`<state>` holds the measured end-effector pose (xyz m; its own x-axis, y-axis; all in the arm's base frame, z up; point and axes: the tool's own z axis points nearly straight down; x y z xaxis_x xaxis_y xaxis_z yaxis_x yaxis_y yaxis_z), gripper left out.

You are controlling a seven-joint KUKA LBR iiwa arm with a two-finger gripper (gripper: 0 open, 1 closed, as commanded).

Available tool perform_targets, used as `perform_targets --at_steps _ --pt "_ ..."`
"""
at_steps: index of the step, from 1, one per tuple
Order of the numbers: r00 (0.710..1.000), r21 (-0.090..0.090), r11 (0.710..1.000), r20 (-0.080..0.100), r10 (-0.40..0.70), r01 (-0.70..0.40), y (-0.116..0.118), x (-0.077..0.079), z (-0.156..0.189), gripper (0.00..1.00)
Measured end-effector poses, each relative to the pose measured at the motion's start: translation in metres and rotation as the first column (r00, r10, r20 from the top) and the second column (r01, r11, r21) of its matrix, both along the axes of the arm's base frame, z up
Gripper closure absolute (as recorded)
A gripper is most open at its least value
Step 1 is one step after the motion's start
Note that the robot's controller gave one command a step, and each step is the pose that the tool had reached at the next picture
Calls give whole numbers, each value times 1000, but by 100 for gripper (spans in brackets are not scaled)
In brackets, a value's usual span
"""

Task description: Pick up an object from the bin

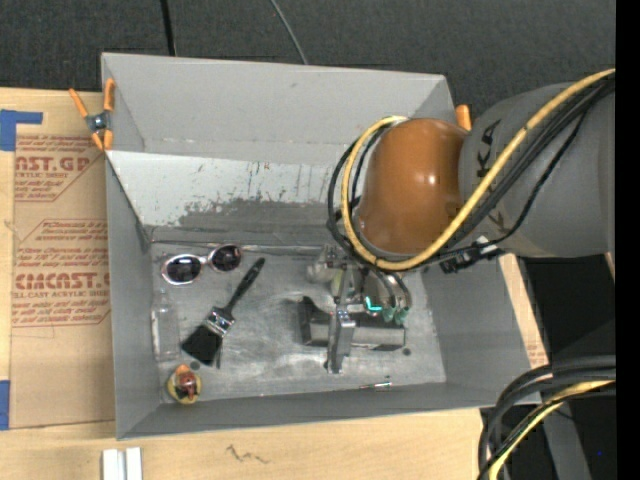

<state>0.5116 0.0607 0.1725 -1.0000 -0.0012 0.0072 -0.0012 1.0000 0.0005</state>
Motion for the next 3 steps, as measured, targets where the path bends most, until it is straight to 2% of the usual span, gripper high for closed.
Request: perform_targets --at_steps 1,2,3 --pt "1000 0 1000 8 -1 1 0 2 4 0" --pt "994 1 994 11 -109 109 -25 19 -57 0" --pt "989 2 989 8 -146 146 -40 33 -103 0"
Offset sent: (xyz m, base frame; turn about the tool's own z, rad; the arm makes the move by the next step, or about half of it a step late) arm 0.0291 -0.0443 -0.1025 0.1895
